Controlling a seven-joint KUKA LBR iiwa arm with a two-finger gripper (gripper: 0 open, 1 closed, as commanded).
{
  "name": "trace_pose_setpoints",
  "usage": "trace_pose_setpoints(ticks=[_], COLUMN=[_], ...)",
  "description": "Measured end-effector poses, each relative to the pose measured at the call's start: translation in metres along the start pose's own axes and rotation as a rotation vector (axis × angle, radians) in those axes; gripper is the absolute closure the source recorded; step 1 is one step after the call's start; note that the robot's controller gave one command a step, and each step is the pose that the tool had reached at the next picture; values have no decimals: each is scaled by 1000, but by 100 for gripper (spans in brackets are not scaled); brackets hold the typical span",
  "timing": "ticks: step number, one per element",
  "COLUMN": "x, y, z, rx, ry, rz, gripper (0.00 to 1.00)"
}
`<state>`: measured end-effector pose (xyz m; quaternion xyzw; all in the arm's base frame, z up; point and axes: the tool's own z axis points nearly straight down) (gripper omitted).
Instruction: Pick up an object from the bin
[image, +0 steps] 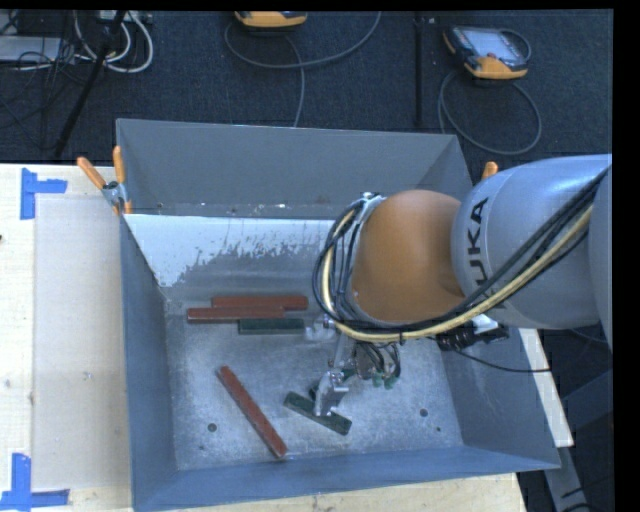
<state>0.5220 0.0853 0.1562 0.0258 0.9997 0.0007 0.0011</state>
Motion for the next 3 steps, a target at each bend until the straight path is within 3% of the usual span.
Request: trace_pose_setpoints(ticks=[1, 2, 3], x=[8, 8, 1], y=[0, 0, 1], z=[59, 59, -89], rx=[1, 1, 1], ry=[5, 5, 1], rz=[3, 4, -1], gripper=[100, 100, 100])
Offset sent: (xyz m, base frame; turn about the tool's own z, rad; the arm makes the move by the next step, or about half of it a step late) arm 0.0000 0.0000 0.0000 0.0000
